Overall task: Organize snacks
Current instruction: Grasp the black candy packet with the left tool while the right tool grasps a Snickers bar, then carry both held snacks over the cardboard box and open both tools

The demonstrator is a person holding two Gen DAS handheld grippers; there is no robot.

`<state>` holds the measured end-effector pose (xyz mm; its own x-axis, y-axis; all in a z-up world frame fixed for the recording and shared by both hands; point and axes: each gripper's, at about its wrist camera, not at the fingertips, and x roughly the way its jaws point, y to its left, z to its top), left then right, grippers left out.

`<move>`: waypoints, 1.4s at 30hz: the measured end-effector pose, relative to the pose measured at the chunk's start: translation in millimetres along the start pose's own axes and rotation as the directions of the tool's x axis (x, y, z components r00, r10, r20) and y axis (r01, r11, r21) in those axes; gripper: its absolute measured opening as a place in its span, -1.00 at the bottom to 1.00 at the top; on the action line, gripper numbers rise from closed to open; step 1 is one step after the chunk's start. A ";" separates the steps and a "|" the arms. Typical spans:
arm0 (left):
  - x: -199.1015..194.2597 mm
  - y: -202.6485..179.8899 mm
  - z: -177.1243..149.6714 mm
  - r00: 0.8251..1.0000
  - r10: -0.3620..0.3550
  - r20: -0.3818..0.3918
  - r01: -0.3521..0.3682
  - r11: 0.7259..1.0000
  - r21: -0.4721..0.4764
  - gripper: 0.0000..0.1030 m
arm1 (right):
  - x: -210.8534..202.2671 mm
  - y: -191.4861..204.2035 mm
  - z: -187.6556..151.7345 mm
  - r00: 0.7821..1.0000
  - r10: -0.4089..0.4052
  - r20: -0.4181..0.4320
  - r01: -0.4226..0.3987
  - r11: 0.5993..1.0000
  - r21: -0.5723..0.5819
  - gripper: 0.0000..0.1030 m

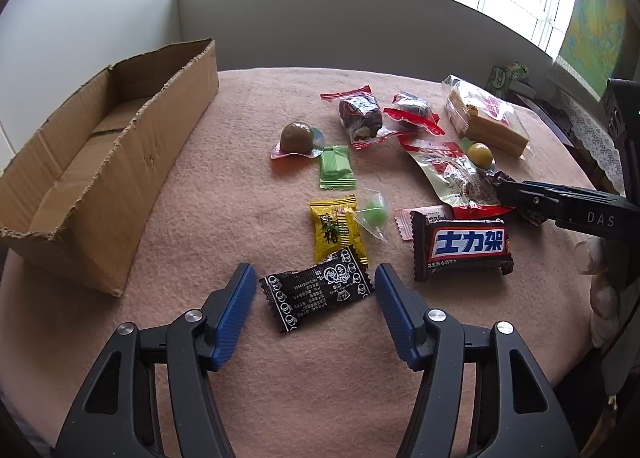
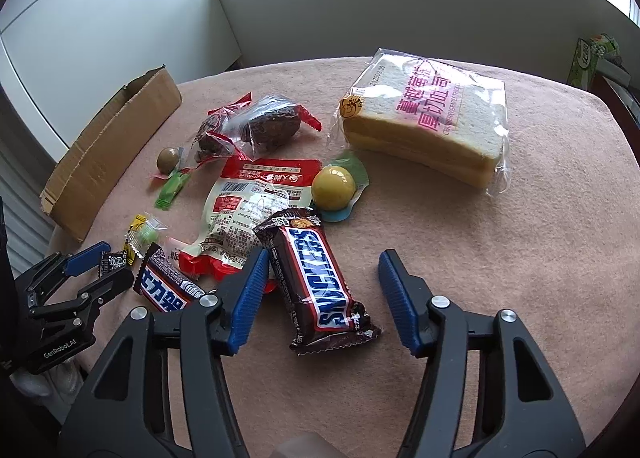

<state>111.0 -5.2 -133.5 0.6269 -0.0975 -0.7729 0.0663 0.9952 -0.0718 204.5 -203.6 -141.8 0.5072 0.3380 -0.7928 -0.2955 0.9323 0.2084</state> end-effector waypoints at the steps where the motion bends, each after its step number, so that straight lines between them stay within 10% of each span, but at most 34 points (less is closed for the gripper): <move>1: 0.0 -0.7 -0.2 1.000 0.002 0.001 -0.002 1.000 0.001 0.09 | 0.6 1.6 0.1 1.000 0.003 -0.001 -0.003 1.000 -0.003 -0.07; 12: -4.7 5.9 -4.1 1.000 -0.007 0.014 0.008 1.000 -0.012 -0.32 | -8.0 -2.2 -6.6 1.000 0.011 0.013 -0.011 1.000 0.028 -0.38; 27: -19.0 10.7 -1.7 0.998 -0.044 0.041 0.045 0.998 -0.040 -0.34 | -45.1 -13.4 -9.9 0.998 0.000 0.068 -0.005 0.997 0.073 -0.39; 42: -64.4 47.0 17.9 0.988 -0.015 0.154 0.029 0.996 -0.086 -0.34 | -74.8 69.5 39.9 0.982 0.096 0.165 -0.084 0.994 -0.074 -0.39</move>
<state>87.7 47.8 -75.8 0.7377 -0.1124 -0.6657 0.0169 0.9888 -0.1482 178.3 -158.9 -45.2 0.6029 0.4422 -0.6640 -0.3966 0.8883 0.2315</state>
